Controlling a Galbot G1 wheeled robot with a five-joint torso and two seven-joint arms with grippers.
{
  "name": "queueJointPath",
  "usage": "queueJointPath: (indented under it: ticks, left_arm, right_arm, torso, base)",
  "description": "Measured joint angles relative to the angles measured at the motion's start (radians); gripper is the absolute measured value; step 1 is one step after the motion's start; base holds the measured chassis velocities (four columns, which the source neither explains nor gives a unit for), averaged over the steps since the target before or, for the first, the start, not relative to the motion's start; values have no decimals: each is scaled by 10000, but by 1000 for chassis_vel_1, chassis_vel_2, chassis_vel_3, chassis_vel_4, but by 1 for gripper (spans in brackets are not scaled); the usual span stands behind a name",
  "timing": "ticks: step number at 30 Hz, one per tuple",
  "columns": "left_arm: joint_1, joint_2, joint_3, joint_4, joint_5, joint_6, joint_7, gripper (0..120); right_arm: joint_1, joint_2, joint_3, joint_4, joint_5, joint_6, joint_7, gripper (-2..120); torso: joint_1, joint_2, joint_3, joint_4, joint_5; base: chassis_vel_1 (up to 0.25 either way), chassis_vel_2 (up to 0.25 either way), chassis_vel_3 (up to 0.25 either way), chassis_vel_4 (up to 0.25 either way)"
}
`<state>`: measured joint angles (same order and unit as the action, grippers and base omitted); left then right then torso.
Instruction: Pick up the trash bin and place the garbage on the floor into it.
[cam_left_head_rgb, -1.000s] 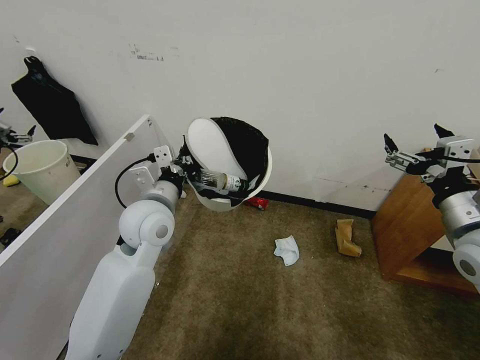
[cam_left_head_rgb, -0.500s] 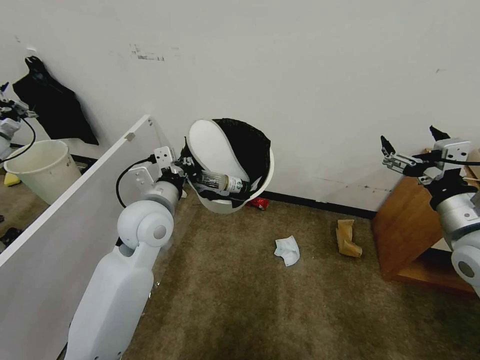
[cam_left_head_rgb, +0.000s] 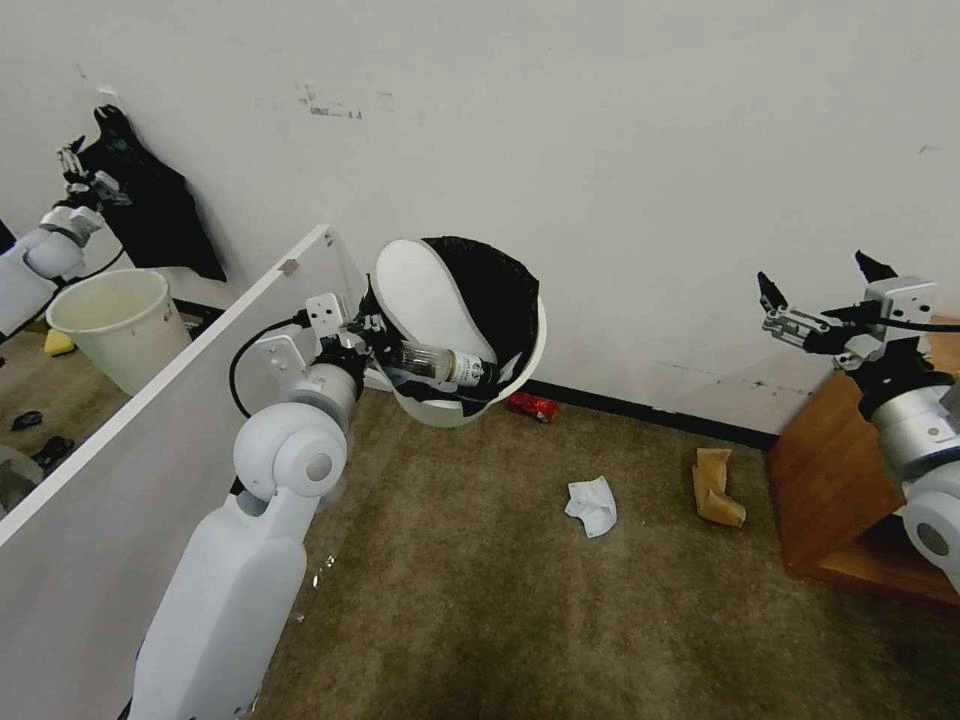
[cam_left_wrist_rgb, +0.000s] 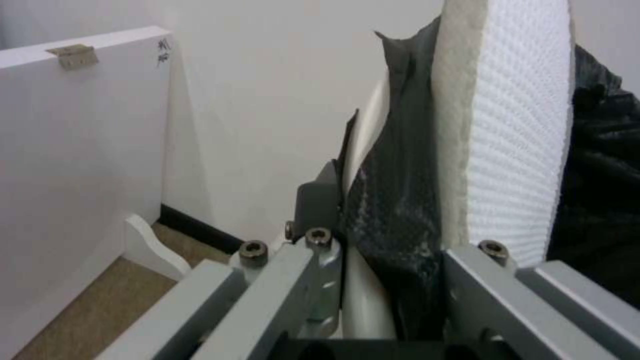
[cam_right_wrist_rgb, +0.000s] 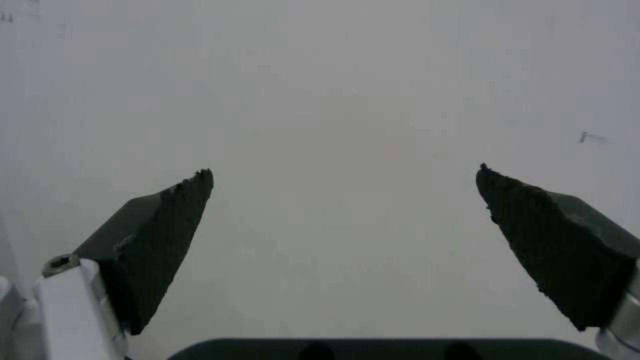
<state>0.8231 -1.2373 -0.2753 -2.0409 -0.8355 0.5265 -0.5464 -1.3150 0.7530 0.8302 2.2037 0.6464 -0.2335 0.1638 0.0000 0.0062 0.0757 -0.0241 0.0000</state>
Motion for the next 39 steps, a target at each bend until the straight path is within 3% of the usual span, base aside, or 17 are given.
queueJointPath:
  ticks: [33, 39]
  left_arm:
    - [52, 14, -39, -88, 104, 3, 69, 4]
    - [138, 73, 2, -201, 176, 124, 198, 4]
  right_arm:
    - [-72, 102, 60, 110, -17, 16, -178, 100]
    - [-90, 123, 79, 90, -79, 49, -176, 100]
  torso:
    - [0, 0, 0, 7, 0]
    - [0, 0, 0, -2, 0]
  base:
    - [37, 35, 34, 31]
    - [0, 0, 0, 0]
